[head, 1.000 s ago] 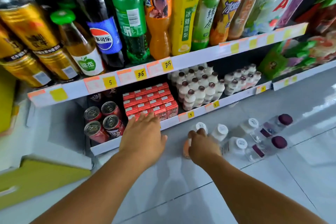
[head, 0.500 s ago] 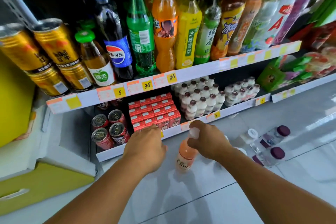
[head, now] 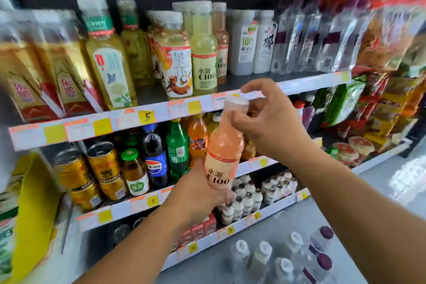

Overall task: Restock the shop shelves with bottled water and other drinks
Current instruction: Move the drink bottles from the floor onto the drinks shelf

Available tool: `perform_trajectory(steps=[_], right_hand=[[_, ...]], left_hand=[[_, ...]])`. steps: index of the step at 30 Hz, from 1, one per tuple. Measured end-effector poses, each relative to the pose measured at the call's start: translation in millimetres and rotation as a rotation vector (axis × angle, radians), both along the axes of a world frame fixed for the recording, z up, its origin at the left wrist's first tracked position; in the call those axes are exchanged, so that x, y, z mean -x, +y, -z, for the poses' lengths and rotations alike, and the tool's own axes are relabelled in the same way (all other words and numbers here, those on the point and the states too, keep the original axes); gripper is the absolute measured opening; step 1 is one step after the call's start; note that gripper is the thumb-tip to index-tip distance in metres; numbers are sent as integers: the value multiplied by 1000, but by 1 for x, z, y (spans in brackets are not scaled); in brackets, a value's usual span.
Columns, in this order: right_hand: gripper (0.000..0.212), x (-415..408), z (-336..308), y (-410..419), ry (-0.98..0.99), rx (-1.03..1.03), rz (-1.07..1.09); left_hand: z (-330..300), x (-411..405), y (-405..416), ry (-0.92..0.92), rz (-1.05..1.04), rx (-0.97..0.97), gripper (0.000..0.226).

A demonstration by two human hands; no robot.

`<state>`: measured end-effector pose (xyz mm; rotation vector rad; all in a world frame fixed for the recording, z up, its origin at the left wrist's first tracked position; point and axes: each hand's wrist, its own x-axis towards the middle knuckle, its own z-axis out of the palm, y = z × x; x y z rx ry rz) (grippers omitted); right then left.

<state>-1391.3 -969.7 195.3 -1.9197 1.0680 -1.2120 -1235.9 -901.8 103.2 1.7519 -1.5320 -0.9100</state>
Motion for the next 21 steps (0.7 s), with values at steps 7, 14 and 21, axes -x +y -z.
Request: perform_trajectory(steps=[7, 14, 21], right_hand=[[44, -2, -57, 4, -115, -22, 104], [44, -9, -50, 23, 74, -58, 147], [90, -14, -48, 19, 189, -43, 109]], left_hand=[[-54, 17, 3, 167, 57, 138, 38], [-75, 14, -10, 194, -1, 195, 54], [-106, 21, -31, -229, -126, 241, 50]])
